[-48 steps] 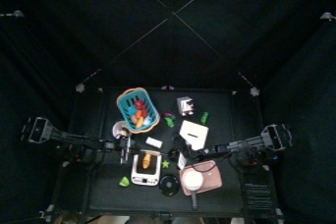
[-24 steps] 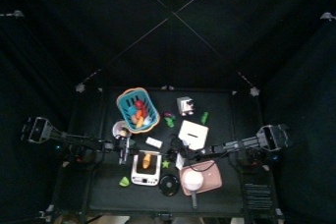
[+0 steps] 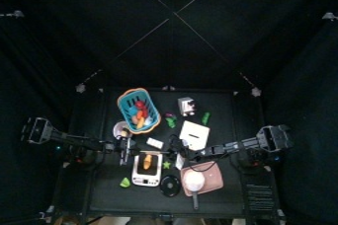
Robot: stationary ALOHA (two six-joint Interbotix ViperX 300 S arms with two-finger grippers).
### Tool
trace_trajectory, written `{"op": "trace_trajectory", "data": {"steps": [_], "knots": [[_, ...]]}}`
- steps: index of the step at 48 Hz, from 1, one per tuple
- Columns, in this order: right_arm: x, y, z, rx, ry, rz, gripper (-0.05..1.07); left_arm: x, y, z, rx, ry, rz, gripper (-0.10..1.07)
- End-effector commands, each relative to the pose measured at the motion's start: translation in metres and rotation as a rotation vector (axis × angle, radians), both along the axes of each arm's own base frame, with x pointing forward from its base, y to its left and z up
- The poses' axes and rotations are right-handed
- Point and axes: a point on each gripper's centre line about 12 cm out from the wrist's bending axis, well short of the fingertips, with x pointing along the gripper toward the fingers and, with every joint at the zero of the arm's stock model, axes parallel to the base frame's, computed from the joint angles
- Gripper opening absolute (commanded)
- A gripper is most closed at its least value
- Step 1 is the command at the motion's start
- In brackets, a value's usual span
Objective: Grab cleaver with other hand
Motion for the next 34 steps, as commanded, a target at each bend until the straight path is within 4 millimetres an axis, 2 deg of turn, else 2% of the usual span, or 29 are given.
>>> {"op": "trace_trajectory", "data": {"steps": [1, 9, 13, 17, 23, 28, 30, 34], "knots": [[0.006, 0.001, 0.012, 0.004, -0.034, 0.009, 0.54, 0.004, -0.001, 0.005, -0.002, -0.015, 0.000, 0.28], [0.007, 0.004, 0.012, 0.018, -0.037, 0.031, 0.54, 0.004, -0.001, 0.005, -0.003, -0.011, 0.000, 0.28], [0.004, 0.005, 0.014, 0.034, -0.042, 0.032, 0.58, 0.004, -0.001, 0.005, -0.003, -0.011, 0.000, 0.28], [-0.002, 0.005, 0.018, 0.065, -0.049, 0.021, 0.67, 0.004, -0.001, 0.005, -0.002, -0.011, 0.000, 0.28], [-0.017, 0.004, 0.025, 0.126, -0.061, -0.010, 0.86, 0.004, -0.001, 0.005, -0.002, -0.011, 0.000, 0.28], [-0.029, 0.004, 0.038, 0.173, -0.091, -0.024, 1.00, 0.004, -0.001, 0.005, -0.002, -0.011, 0.000, 0.28], [-0.035, 0.003, 0.047, 0.199, -0.113, -0.037, 1.03, 0.004, -0.001, 0.005, -0.002, -0.012, 0.000, 0.28], [-0.041, 0.000, 0.061, 0.244, -0.147, -0.063, 1.04, 0.004, -0.001, 0.005, -0.002, -0.012, 0.000, 0.28]]}}
